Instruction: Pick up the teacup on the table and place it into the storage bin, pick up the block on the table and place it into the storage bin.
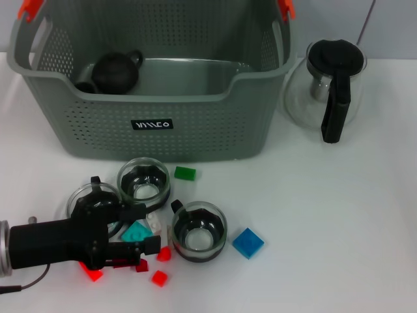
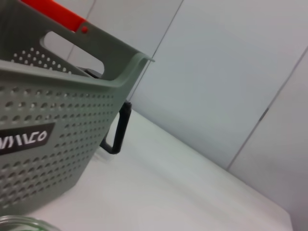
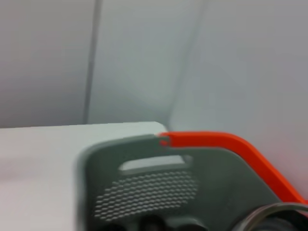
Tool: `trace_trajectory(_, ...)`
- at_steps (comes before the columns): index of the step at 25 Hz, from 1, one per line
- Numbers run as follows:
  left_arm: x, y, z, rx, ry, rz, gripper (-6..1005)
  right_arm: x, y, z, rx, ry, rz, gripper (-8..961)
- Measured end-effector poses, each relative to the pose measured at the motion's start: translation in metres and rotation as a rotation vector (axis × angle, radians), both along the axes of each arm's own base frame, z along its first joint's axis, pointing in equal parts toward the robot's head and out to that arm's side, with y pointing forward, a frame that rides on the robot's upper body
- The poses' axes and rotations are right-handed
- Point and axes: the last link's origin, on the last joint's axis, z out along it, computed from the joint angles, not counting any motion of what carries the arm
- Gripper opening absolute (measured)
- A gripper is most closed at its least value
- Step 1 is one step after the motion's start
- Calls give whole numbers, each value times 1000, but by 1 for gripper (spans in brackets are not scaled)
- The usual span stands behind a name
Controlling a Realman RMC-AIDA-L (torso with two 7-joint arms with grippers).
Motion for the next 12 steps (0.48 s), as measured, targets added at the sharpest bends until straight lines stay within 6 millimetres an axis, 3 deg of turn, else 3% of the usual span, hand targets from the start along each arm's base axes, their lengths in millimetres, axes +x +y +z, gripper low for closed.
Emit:
trace_trajectory(2,1,-1,0,-4,-5,-5,906,10,18,-8,26,12,-71,62)
trace_trajectory(12,4,-3,-4,-43,8,-36,906,46,30,-42,52,13,-219,61)
